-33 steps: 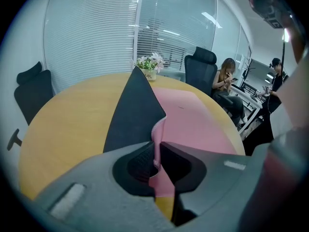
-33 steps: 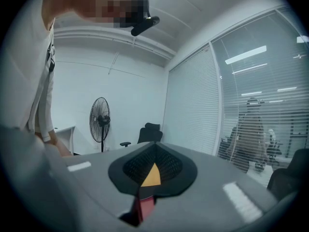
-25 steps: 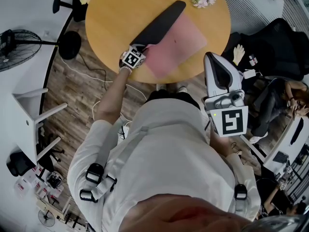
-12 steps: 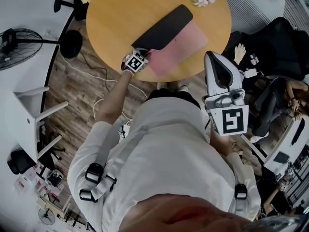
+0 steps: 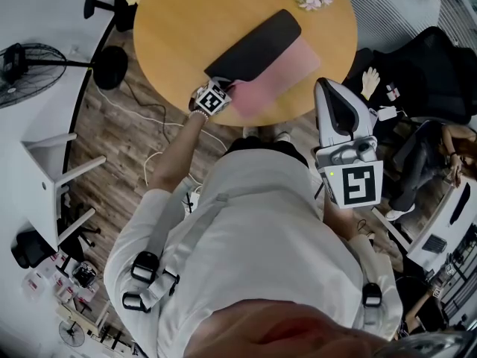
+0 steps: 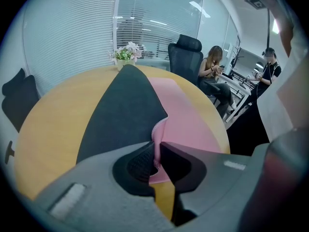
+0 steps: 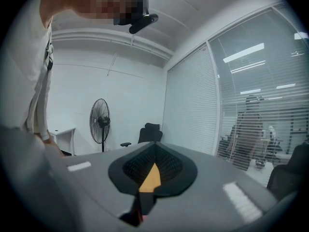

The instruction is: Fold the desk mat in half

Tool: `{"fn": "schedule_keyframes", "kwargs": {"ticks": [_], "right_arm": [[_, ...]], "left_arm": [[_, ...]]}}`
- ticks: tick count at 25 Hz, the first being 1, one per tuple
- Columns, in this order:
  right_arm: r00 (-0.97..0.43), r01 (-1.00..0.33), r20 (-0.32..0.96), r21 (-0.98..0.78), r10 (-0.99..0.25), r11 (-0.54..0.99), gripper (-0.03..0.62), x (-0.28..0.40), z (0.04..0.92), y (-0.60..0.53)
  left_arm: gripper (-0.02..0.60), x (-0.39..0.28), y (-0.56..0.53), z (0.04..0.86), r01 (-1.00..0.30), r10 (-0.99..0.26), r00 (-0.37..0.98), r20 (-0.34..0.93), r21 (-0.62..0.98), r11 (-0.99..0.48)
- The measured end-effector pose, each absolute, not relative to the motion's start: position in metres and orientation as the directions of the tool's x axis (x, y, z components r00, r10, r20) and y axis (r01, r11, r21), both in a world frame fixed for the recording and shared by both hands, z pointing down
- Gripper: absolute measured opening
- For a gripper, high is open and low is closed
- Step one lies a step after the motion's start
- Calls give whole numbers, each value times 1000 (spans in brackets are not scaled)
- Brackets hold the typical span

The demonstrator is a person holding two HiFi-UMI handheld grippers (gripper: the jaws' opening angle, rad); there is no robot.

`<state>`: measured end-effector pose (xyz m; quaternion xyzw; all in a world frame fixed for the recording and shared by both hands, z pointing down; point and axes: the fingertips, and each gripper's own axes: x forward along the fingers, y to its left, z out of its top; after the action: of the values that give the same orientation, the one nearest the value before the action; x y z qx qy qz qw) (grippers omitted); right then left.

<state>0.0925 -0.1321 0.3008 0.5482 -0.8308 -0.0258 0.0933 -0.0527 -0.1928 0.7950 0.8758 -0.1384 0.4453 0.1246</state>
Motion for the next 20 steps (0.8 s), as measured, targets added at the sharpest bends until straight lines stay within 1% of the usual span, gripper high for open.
{"fn": "schedule_keyframes", "kwargs": {"ticks": [20], "right_arm": [[-378,-908,133,142,-916,395,5,95,302,-129]], "left_arm": [[39,-39,-151,800,-274,-69,575,815,113,-955]]}}
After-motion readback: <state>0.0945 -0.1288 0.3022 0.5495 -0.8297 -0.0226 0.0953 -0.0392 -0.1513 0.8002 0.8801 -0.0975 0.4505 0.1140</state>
